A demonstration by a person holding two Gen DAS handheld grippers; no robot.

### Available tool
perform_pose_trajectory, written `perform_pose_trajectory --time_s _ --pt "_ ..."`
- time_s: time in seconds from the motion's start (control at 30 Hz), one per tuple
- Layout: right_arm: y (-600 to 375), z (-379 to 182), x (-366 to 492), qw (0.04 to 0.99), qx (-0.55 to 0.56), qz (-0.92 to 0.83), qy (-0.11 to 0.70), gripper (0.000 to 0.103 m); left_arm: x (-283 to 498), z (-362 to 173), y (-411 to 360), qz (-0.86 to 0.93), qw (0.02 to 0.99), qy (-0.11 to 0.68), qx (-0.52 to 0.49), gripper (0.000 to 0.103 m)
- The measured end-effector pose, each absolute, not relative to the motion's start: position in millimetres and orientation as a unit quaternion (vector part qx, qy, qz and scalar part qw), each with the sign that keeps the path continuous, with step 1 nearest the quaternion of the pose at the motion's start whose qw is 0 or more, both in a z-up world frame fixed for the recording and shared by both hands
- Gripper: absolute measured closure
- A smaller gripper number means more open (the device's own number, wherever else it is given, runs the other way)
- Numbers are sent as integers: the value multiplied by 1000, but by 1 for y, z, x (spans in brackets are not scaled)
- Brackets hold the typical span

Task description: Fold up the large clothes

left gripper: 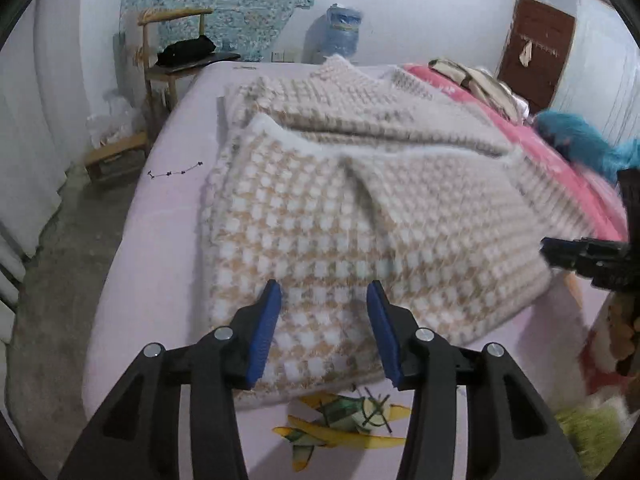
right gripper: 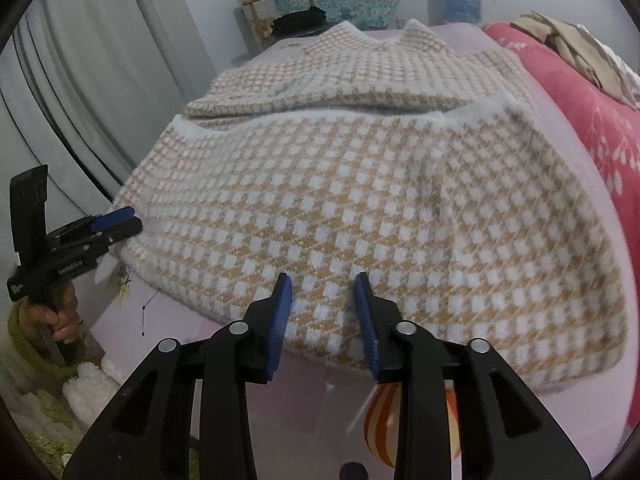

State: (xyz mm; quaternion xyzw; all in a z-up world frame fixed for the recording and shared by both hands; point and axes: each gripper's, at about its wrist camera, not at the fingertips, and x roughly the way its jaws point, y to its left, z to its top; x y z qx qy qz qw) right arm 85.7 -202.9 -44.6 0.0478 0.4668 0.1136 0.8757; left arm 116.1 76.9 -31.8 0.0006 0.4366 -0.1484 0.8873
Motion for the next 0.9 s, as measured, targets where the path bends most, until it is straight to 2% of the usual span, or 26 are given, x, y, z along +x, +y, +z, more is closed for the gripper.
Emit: perform_pose_trajectory --time_s 0.07,0.17,0.3,0.37,0.5,0.6,0.83,0.9 --pt "-209 -28 81 891 20 85 445 60 118 -25 71 -146 889 435 14 59" --pt "-233 -15 78 904 29 47 425 54 122 -18 70 -143 893 426 18 54" --pt "-268 -48 88 877 62 -15 476 54 125 -25 89 -131 887 444 -11 52" --pt "-272 -51 87 878 78 -13 472 54 126 -21 89 -129 886 444 -17 52" --pt "-255 -30 89 888 65 2 456 49 130 -2 84 -129 896 424 -10 44" --pt "-237 -19 95 897 66 38 436 39 140 5 68 -138 896 421 -1 39" --pt "-203 -33 124 889 59 80 446 36 168 -19 19 -129 877 459 59 34" --pt "-200 -44 130 883 57 77 459 29 172 -30 11 -121 870 472 76 30"
